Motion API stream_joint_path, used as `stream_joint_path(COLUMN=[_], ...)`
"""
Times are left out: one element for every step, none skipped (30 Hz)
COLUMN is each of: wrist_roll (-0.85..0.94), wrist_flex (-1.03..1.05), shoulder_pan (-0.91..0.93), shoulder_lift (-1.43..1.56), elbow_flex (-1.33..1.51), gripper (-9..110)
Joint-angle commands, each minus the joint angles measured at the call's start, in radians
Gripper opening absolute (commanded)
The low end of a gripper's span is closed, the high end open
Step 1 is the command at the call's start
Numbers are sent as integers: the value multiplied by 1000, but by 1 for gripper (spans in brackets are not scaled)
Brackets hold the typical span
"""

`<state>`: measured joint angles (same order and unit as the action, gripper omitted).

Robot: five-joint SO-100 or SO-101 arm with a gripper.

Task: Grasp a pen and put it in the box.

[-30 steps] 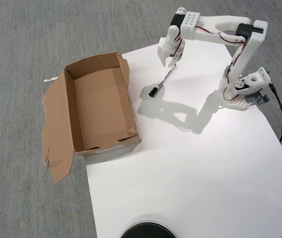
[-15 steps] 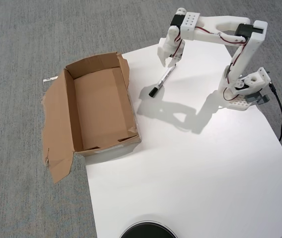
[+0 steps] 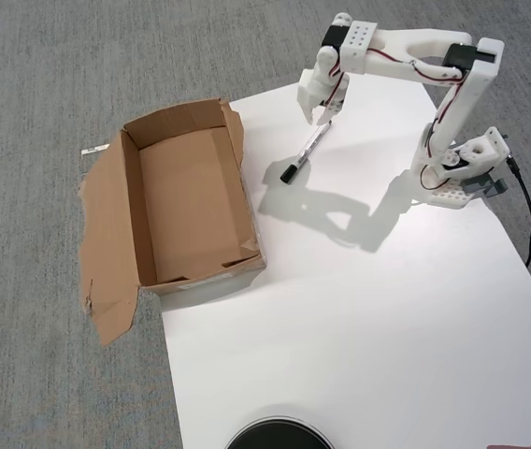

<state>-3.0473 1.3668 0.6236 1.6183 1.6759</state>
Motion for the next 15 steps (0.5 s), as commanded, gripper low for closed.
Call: stream_joint_path(wrist_roll=[-5,-5,-5,-4,1,1,2,2,2,4,5,5,5,5,5], wrist_flex=[-9,-11,-11,-11,-11,-11,-11,-11,-11,-11,-11,-11,-11,-9,-9], shoulder_pan=[2,2,2,1,-2,-5,-7,-10,-10,-10,-10,-10,-8,-7,-5], shoulder_lift=[-14,-35,-57,-77,-94,-112,-133,-152,-170,-187,-202,-218,-233,-245,-255], elbow_flex=[-33,-36,-39,-50,-65,-82,-97,-114,-130,-148,-166,-182,-196,-205,-211], gripper=[3,3,3,3,3,3,3,3,3,3,3,3,3,3,3])
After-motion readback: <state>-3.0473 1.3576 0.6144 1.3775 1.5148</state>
